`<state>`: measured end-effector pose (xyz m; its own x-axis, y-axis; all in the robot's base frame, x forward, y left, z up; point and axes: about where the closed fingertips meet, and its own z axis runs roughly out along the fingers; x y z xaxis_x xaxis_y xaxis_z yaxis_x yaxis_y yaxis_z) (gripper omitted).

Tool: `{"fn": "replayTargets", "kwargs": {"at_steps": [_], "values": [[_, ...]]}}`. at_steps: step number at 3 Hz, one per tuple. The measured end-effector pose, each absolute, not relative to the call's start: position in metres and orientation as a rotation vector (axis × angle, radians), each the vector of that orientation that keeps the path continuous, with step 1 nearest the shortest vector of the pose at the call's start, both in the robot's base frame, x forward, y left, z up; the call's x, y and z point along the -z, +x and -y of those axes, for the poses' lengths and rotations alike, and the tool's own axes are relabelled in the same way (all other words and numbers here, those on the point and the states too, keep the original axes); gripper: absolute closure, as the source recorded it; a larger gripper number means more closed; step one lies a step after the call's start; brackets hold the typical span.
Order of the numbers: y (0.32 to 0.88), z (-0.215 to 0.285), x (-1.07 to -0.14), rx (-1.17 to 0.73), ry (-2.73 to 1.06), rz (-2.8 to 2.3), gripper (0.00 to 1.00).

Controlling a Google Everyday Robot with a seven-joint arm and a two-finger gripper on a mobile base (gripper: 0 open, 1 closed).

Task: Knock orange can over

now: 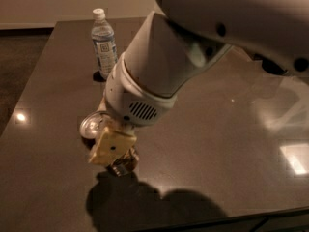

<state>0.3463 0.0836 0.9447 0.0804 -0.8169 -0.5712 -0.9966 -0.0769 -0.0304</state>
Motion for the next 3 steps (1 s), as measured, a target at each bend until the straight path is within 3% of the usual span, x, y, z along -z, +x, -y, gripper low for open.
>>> {"fn": "replayTargets", "kwargs": {"at_steps": [2,3], "values": [[0.413,-0.012,-0.931,-0.275,-2.069,-2.063,1.00],[0.430,0.006,-0.921,-0.207,-2.095,-2.127,1.00]]}}
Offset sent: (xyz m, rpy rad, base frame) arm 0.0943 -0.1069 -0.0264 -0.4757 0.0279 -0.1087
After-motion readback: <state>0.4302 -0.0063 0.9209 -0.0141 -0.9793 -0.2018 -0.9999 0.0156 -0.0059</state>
